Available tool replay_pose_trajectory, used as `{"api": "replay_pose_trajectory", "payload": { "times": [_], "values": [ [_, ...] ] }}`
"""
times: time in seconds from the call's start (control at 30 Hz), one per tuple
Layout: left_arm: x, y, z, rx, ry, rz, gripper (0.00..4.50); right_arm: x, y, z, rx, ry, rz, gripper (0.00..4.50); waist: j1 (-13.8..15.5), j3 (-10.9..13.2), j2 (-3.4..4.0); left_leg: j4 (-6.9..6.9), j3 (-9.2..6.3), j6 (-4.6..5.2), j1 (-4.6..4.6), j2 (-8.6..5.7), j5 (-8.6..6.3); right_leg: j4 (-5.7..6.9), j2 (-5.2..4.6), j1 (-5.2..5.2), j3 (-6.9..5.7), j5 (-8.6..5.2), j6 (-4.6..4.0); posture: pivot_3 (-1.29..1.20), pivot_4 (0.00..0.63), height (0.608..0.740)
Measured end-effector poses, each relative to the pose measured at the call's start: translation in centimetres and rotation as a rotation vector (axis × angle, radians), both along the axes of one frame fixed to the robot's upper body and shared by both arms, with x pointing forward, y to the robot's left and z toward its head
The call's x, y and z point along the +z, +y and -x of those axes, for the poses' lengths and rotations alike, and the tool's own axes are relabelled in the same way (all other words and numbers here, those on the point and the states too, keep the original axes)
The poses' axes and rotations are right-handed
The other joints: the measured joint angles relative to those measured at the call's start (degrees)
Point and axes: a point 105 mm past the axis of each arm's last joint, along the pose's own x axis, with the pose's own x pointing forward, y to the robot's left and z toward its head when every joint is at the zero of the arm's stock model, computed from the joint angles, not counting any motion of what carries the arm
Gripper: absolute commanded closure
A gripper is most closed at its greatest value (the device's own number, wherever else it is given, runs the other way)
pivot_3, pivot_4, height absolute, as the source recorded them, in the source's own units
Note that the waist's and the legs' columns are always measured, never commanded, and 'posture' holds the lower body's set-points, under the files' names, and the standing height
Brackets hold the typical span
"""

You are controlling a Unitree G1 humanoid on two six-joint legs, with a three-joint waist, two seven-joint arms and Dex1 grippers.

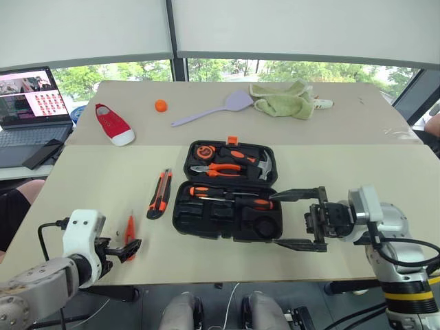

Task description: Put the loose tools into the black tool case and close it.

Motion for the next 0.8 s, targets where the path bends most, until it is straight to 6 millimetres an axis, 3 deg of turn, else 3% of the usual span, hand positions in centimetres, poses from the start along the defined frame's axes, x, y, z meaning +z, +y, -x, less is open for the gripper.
{"api": "replay_pose_trajectory", "payload": {
  "times": [0.07, 0.1, 0.37, 0.47, 0.6, 0.7, 0.8],
  "values": [
    [-0.5, -0.6, -0.1, 0.0, 0.015, 0.015, 0.0, 0.0, -0.2, -0.1, 0.01, -0.007, 0.008, 0.05, 0.1, 0.0, 0.0, 0.0, 0.0, 0.0, 0.01, 0.0, 0.0, -0.01, 0.0, 0.02, 0.0, 0.0, 0.0, 0.0, 0.15, 0.74],
    [-0.6, -0.8, -0.2, 0.004, 0.016, 0.014, 0.54, 0.0, -0.3, -0.1, 0.015, -0.007, 0.016, 0.0, 0.2, 0.0, 0.0, 0.0, -0.01, 0.0, 0.03, 0.0, 0.0, -0.03, -0.01, 0.05, 0.0, 0.0, 0.0, 0.0, 0.15, 0.74],
    [-1.3, -1.6, -0.2, 0.04, 0.035, 0.023, 3.31, 0.3, -0.7, -0.4, 0.011, -0.024, 0.04, 0.0, 1.0, 0.0, 0.1, -0.01, -0.04, 0.06, 0.22, -0.03, -0.05, -0.1, -0.2, 0.31, -0.01, -0.11, -0.17, 0.0, 0.15, 0.74],
    [-1.3, -1.5, -0.2, 0.04, 0.039, 0.023, 4.06, 0.3, -0.7, -0.4, 0.01, -0.024, 0.04, 0.0, 1.0, 0.0, 0.1, -0.01, -0.04, 0.06, 0.24, -0.03, -0.05, -0.11, -0.22, 0.33, -0.02, -0.2, -0.33, 0.0, 0.15, 0.74],
    [-1.2, -1.3, -0.3, 0.043, 0.03, 0.038, 4.06, 0.2, -0.8, -0.3, 0.009, -0.023, 0.043, 0.0, 1.0, 0.0, 0.1, -0.05, -0.03, 0.06, 0.28, -0.03, -0.05, -0.11, -0.24, 0.33, -0.02, -0.21, -0.35, 0.0, 0.15, 0.74],
    [-0.5, 0.4, 0.6, 0.03, 0.029, 0.025, 4.06, 0.2, -0.9, -0.1, 0.005, -0.022, 0.061, 0.0, 0.7, 0.1, -0.06, -0.08, -0.01, 0.02, 0.23, 0.03, -0.04, -0.09, -0.19, 0.2, -0.04, -0.3, -0.5, 0.0, 0.15, 0.74],
    [2.6, 3.3, 0.6, -0.045, -0.081, -0.025, 4.06, 0.4, -1.8, -0.2, -0.04, -0.028, 0.076, 0.0, 0.7, 0.1, 0.03, -0.1, 0.07, -0.09, -0.01, 0.0, 0.02, -0.06, -0.18, -0.42, -0.09, -0.32, -0.54, 0.0, 0.15, 0.74]
  ]
}}
